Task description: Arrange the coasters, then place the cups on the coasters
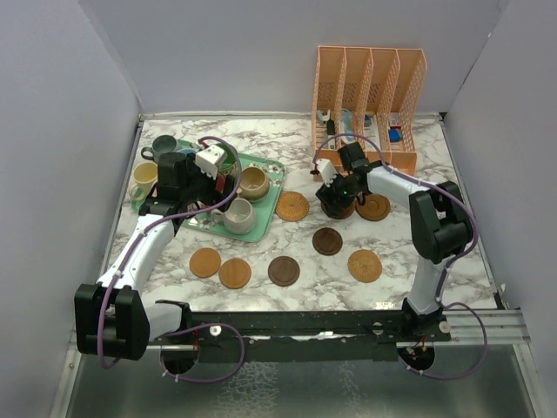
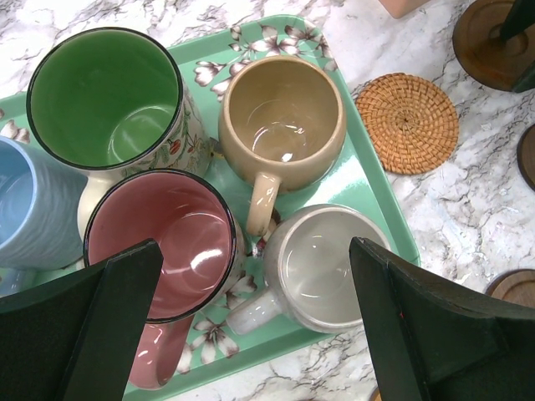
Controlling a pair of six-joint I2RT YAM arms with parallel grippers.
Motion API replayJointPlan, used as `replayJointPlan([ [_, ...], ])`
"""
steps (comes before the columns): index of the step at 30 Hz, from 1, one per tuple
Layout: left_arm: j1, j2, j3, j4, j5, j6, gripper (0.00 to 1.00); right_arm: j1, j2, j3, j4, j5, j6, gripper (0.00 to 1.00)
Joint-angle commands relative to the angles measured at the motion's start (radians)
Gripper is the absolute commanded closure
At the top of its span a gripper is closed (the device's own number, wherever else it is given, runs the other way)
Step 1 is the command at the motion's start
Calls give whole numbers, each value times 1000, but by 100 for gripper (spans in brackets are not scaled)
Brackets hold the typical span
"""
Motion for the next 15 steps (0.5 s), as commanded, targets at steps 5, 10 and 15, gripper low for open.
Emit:
replayJointPlan([
  [5, 6, -25, -10, 26, 28, 5, 1, -61, 4, -67, -36, 76, -51, 39],
  [10, 6, -26, -13, 26, 27, 8, 1, -63, -4, -66, -77, 44, -78, 39],
  [15, 6, -28, -14, 25, 28, 9, 1, -63, -14, -86, -115, 32, -107, 39],
])
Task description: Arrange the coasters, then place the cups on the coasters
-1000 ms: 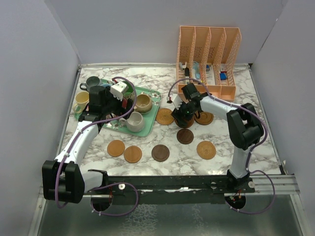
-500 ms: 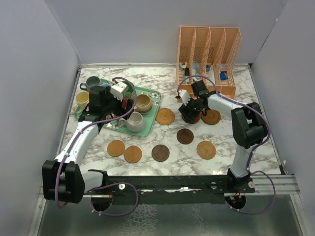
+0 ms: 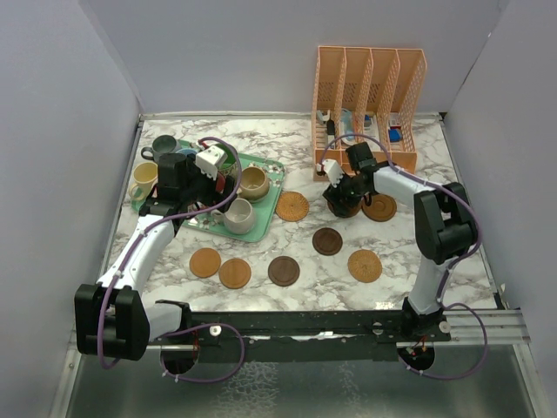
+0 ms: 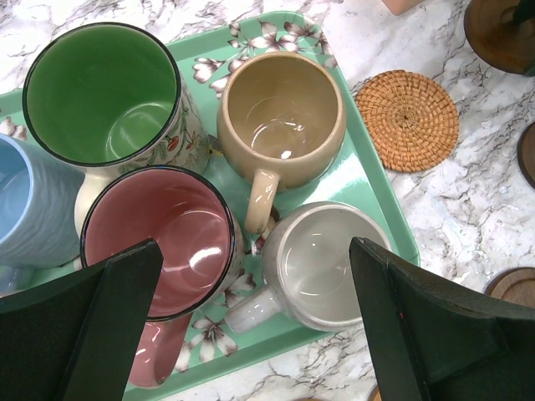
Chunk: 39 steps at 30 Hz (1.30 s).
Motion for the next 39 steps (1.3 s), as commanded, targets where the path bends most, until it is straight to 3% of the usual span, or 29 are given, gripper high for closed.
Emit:
replayJointPlan([
  [1, 6, -26, -9, 26, 28, 8, 1, -10, 7, -57, -129, 28, -43, 39],
  [27, 6, -32, -11, 25, 33, 6, 1, -26, -56, -119, -193, 3, -114, 43],
  [39, 6, -36, -12, 26, 38, 4, 1, -25, -83, -21, -136, -73, -29, 37],
])
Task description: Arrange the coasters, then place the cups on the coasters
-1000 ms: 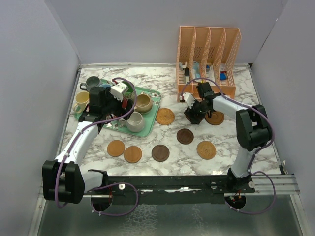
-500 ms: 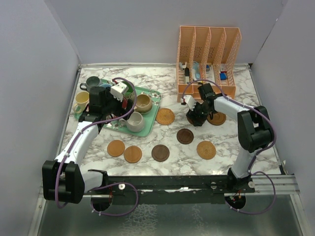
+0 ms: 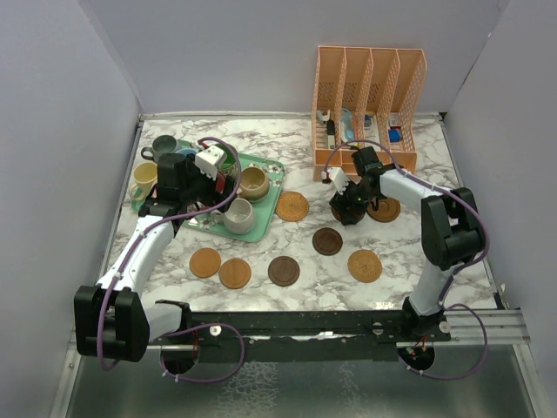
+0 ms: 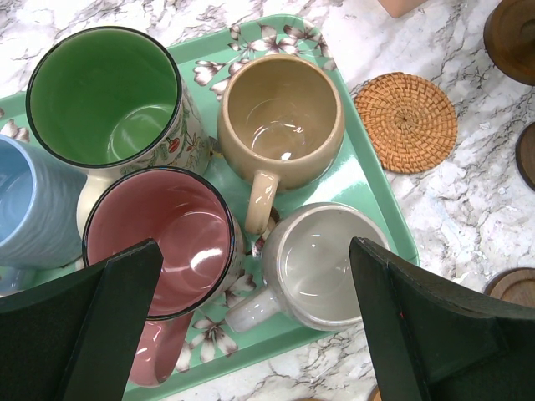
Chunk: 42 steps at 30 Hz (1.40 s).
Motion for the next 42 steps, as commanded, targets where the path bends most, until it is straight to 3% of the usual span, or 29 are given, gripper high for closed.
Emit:
replayJointPlan([
  [1, 6, -27, -10, 26, 37, 1, 1, -4, -18, 49, -37, -52, 55, 36],
  [11, 6, -29, -14, 27, 36, 2, 1, 31, -69, 74, 14, -102, 99, 33],
  [22, 6, -35, -13, 27, 26, 1, 1, 177, -59, 86, 126, -109, 122, 37],
  [42, 11, -49, -14, 27, -8, 21, 1, 329, 237, 348, 214, -25, 193, 51],
])
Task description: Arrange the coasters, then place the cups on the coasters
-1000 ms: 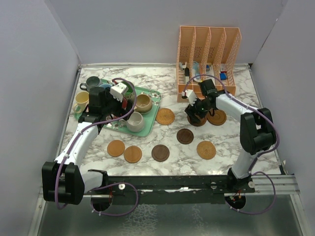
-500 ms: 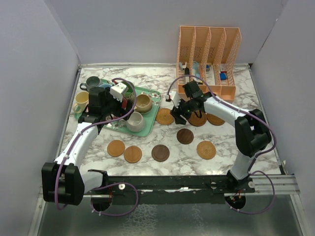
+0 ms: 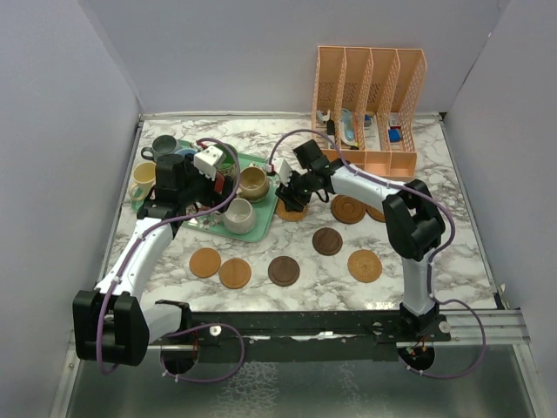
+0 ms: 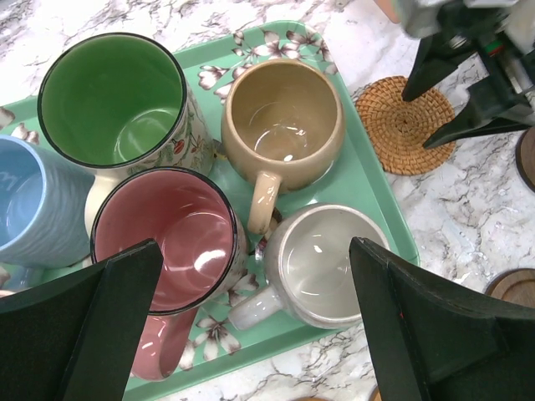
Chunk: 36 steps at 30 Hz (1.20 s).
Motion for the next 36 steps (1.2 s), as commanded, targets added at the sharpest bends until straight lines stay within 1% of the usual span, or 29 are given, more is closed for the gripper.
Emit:
replayJointPlan([
  [1, 9, -28, -9, 28, -5, 17, 1, 12, 59, 45, 54, 63, 39, 52],
  [5, 9, -30, -12, 29, -1, 17, 1, 12, 95, 53, 43, 77, 36, 54],
  [10, 9, -26, -12, 33, 8, 15, 1, 12, 93, 8, 29, 98, 1, 56],
  [17, 9, -32, -15, 35, 15, 13, 1, 3, 26, -118, 21, 129, -52, 59],
  [25, 9, -39, -19, 35, 19, 14, 1, -41, -54, -241, 37, 149, -64, 61],
  [30, 9, -35, -19, 38, 24, 12, 1, -60, -54, -242, 50, 174, -56, 62],
  [36, 9, -41, -25, 39, 20, 15, 1, -90, -49, -237, 42, 167, -56, 63],
])
